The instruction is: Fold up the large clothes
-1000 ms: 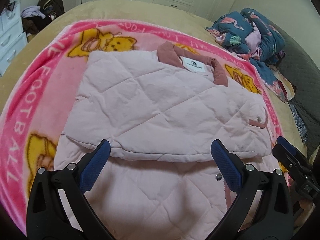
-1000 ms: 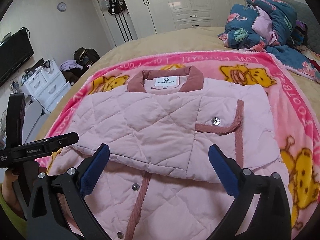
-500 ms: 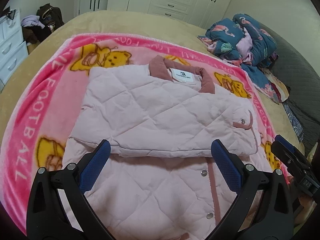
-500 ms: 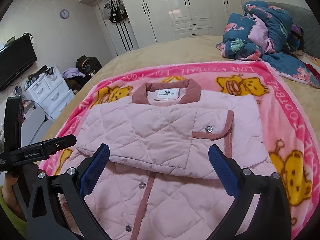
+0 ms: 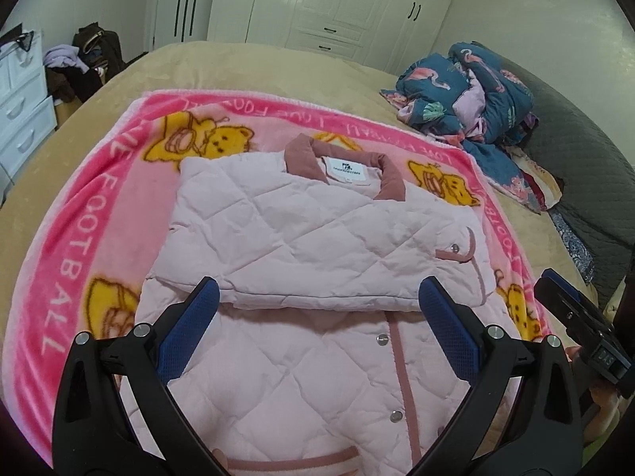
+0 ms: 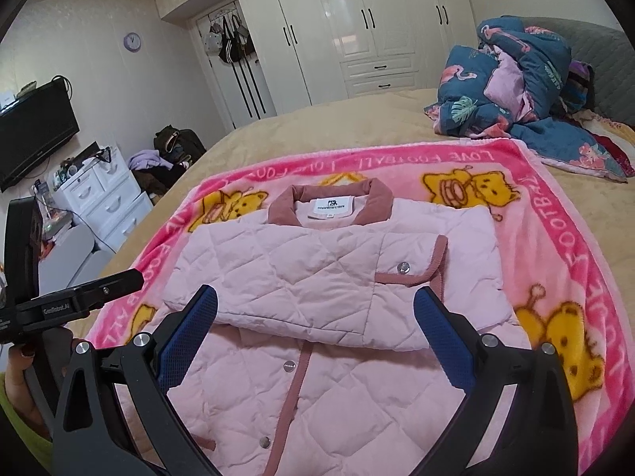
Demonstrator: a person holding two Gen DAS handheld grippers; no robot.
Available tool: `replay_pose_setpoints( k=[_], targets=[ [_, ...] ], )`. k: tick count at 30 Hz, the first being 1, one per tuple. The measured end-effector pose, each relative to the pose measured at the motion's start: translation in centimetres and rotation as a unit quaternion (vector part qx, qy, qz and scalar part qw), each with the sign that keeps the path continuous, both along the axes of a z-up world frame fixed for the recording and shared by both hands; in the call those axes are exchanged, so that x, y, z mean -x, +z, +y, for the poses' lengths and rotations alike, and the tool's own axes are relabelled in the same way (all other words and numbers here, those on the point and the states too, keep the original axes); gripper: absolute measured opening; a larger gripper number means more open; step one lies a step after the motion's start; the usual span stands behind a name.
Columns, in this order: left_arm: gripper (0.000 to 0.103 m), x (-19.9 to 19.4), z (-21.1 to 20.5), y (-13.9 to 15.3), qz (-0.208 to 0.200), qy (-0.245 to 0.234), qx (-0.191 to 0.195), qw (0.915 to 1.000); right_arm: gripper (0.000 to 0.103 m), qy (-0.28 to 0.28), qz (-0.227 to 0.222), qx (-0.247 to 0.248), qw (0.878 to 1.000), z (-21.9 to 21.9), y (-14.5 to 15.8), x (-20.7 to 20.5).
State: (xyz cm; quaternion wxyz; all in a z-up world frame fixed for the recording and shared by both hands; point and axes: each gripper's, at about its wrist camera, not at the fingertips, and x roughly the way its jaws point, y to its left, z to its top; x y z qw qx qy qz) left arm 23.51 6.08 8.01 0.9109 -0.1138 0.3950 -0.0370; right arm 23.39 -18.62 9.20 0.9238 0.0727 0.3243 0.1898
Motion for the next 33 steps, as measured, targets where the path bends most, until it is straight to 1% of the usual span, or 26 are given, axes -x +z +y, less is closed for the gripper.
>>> replay_pose_setpoints(
  k=[6,16,33],
  targets=[
    [0.094,1.3,-0.4,1.0,-0.012,-0.007,-0.002,0.9999,0.099,-0.004,-0.008,-0.004,1.0,-0.5,0.8,1.2],
    [0.094,3.6,-0.4,1.9,-0.024,-0.009,-0.004,0.9997,0.099,-0.015,-0.022,-0.01,1.0,-2.1,1.9,3.9],
    [0.094,7.6,-0.5,1.4,-0.027,-0.009,-0.016,0.9995,0.099,-0.021,-0.028,-0.005,0.999,-3.6,2.0,7.7]
  ],
)
